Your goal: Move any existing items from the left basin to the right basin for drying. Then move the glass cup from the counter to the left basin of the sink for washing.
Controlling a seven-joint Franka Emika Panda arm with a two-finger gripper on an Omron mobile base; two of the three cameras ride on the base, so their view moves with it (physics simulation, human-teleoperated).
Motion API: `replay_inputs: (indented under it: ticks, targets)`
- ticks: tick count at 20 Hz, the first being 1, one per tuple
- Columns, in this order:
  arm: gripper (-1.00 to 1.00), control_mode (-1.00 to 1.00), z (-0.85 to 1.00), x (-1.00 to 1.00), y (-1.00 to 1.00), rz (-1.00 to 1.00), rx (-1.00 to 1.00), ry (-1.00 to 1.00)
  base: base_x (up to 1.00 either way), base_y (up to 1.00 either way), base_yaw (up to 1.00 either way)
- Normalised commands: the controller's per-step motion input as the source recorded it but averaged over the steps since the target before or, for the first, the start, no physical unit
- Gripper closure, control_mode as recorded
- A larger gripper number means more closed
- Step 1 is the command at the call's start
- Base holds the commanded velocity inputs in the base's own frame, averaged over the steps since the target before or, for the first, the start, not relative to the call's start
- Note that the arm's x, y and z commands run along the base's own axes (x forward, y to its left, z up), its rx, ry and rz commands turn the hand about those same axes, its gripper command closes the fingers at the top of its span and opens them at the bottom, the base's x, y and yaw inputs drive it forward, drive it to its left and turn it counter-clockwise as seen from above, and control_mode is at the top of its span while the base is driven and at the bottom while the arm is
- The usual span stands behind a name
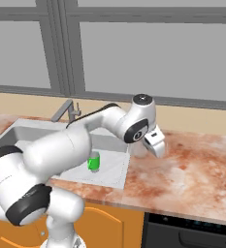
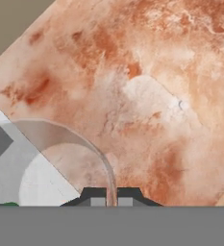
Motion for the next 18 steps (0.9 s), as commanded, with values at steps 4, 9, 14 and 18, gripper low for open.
replay_inputs:
  ticks: [4,9,14,18]
  targets:
    - [1.00,-1.00,0.02,-0.01,0.78,0.00,0.00,0.03,0.00,0.00,0.00]
    - [1.00,-1.00,0.01,0.00,0.66,0.02,0.00,0.03,0.00,0.00,0.00]
    - [1.00,-1.00,0.00,0.00,0.70,0.04,0.00,0.04,0.00,0.00,0.00]
    - [1.00,-1.00,0.00,0.00,0.72,0.04,0.00,0.04,0.00,0.00,0.00]
